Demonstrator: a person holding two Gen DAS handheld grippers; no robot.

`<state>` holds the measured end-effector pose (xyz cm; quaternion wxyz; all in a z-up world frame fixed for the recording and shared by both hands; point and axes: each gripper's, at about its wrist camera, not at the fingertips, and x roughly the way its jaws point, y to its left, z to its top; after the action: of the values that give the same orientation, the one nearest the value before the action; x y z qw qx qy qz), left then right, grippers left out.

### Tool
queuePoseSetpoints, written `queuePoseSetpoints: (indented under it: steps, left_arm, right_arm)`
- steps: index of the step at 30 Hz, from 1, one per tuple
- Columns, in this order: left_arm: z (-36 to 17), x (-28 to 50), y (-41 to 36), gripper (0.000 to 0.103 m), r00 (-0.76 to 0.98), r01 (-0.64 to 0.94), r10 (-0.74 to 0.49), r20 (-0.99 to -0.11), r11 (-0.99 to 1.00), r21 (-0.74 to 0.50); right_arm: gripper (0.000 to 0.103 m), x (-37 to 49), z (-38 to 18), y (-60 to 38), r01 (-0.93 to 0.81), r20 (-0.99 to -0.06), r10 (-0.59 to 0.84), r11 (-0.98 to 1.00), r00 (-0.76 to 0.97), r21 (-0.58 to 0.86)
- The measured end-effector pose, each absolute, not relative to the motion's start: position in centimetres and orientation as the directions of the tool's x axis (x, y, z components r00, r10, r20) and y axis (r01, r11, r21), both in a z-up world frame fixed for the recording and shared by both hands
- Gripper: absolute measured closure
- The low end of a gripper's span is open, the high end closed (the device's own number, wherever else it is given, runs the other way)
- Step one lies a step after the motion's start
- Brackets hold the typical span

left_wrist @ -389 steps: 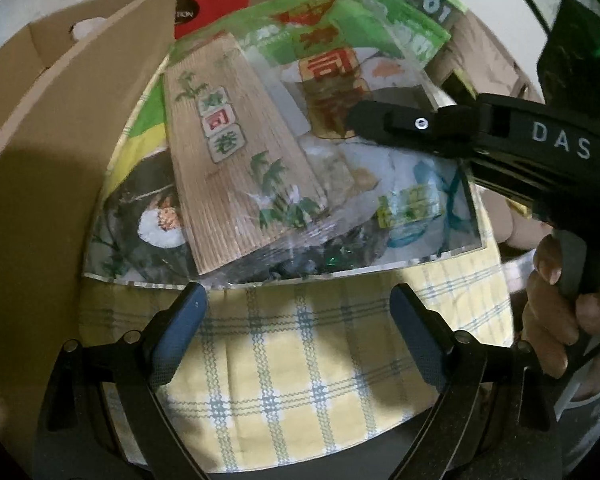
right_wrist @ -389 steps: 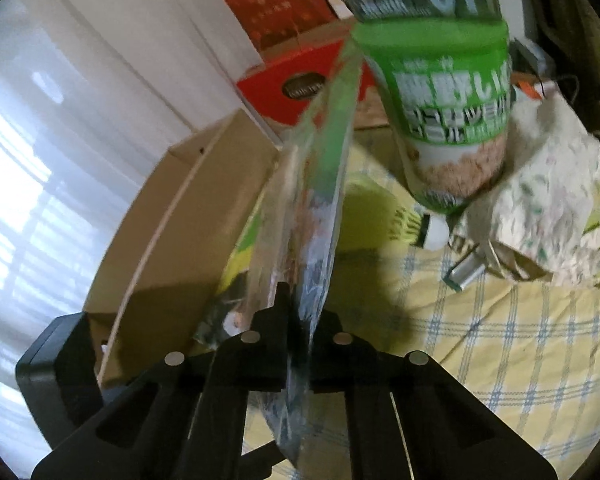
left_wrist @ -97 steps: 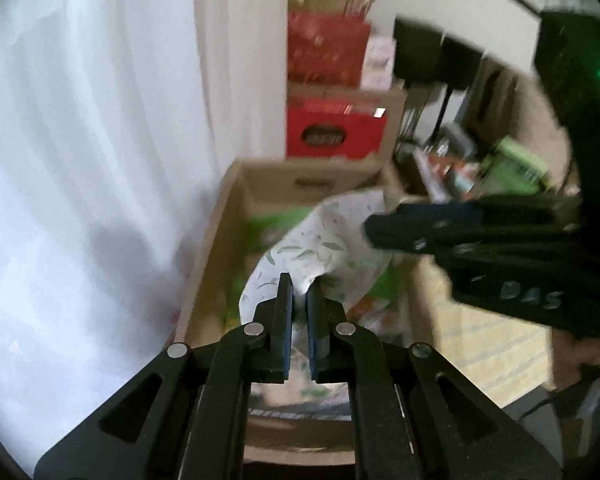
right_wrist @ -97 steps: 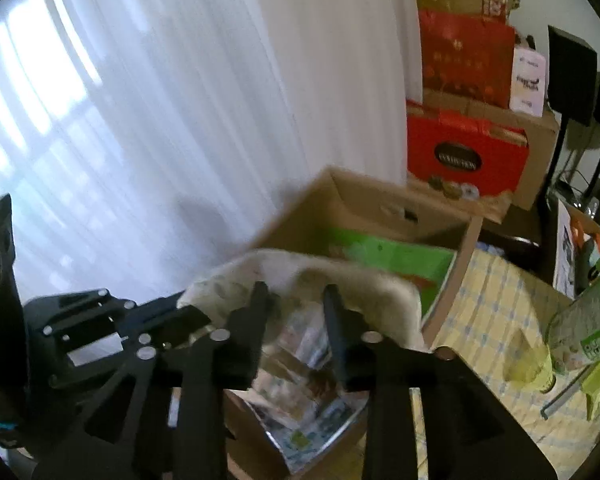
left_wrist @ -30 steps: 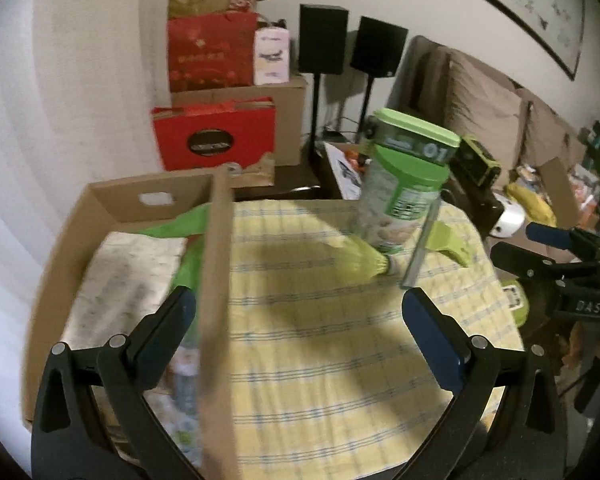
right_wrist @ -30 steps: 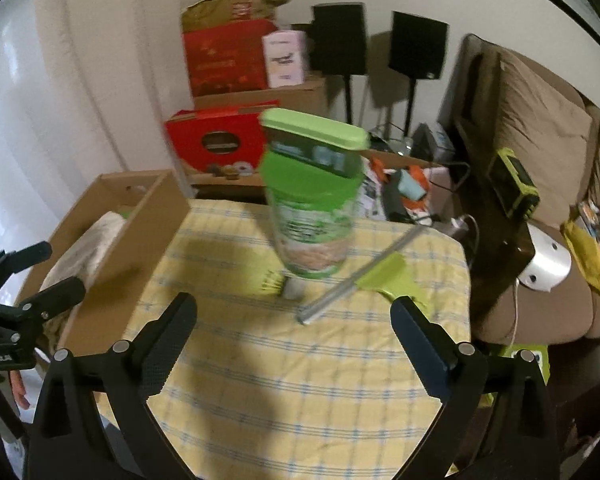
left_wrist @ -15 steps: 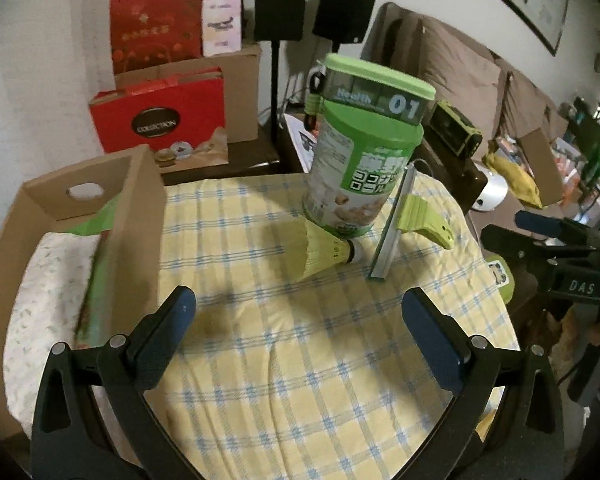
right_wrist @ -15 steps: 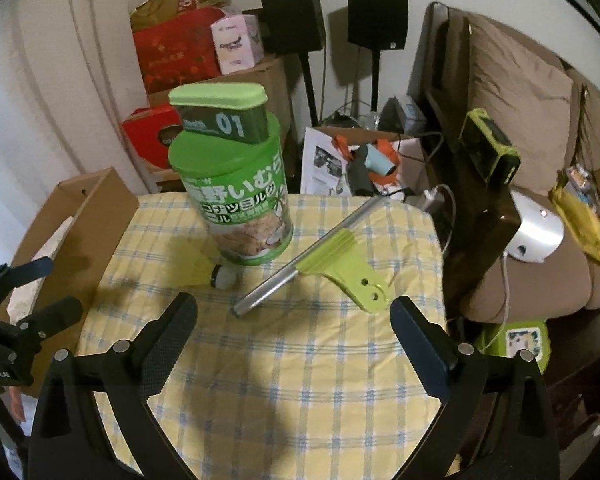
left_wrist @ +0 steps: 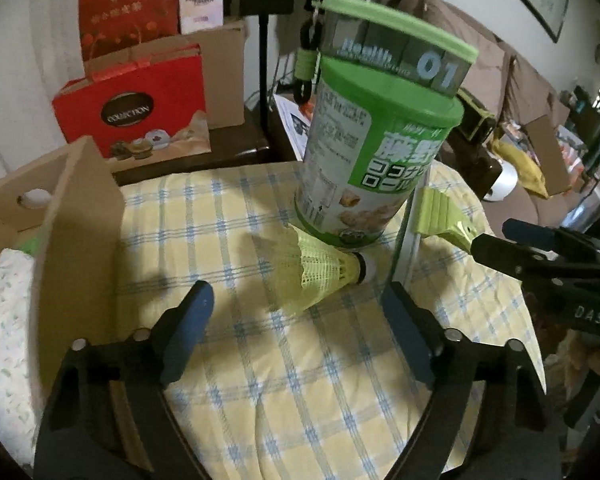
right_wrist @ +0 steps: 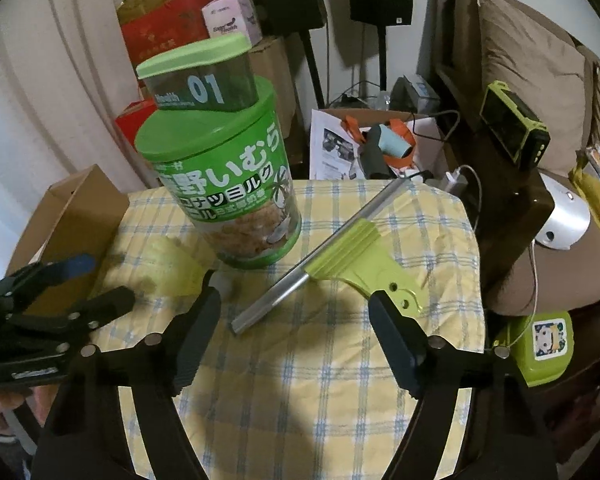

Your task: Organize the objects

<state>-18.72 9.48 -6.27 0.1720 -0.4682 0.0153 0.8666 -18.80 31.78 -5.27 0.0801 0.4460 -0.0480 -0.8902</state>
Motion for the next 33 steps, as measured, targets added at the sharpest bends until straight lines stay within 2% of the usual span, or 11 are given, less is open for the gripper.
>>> queuePoseSetpoints:
  steps: [3,8,11,13,14,16,18,26,33]
  left_arm:
    - [-7.1,-19.4,9.9,0.023,-0.494,-0.318,0.29,-0.819,-0.938,-0.14]
    - [-8.2,-20.3,10.3,0.039,-0.472,-0.318,0.307,-0.826,-0.934,-0.165]
    - [-8.7,-20.7,10.7,0.054,-0.459,-0.322,0.321,-0.828,-0.929,-0.182]
    - [-9.0,-20.8,10.9,0.069,-0.449,-0.325,0.334,-0.829,-0.925,-0.196]
    - [-9.1,-20.9,11.0,0.084,-0.445,-0.328,0.342,-0.828,-0.922,-0.205]
    - [-9.0,-20.8,10.9,0.087,-0.447,-0.337,0.364,-0.817,-0.915,-0.224]
    - [-8.9,-20.5,10.8,0.094,-0.445,-0.347,0.393,-0.805,-0.904,-0.25]
    - [-6.9,-19.5,10.0,0.101,-0.447,-0.355,0.423,-0.788,-0.893,-0.278]
    - [-4.2,-19.0,8.0,0.101,-0.482,-0.338,0.425,-0.766,-0.897,-0.285]
  right_arm:
    - [0.035,-19.3,-5.7,32.0,0.095,-0.787,-0.188,-0.982,-0.588,0.163]
    - [0.036,-19.9,-5.0,32.7,0.094,-0.768,-0.192,-0.981,-0.61,0.171]
    - [0.036,-20.3,-5.1,32.9,0.092,-0.774,-0.183,-0.983,-0.607,0.16]
    - [0.036,-20.9,-5.3,33.4,0.081,-0.781,-0.176,-0.984,-0.599,0.16]
    - [0.036,-21.1,-5.1,33.7,0.076,-0.78,-0.177,-0.983,-0.6,0.165]
    - [0.036,-21.3,-4.4,34.1,0.075,-0.772,-0.178,-0.983,-0.61,0.167]
    - [0.036,-21.3,-3.1,34.3,0.088,-0.756,-0.183,-0.983,-0.629,0.164]
    - [0.036,-21.5,4.6,33.1,0.206,-0.66,-0.269,-0.963,-0.701,0.173]
    - [0.036,-24.8,7.3,28.4,0.331,-0.675,-0.295,-0.94,-0.677,0.079]
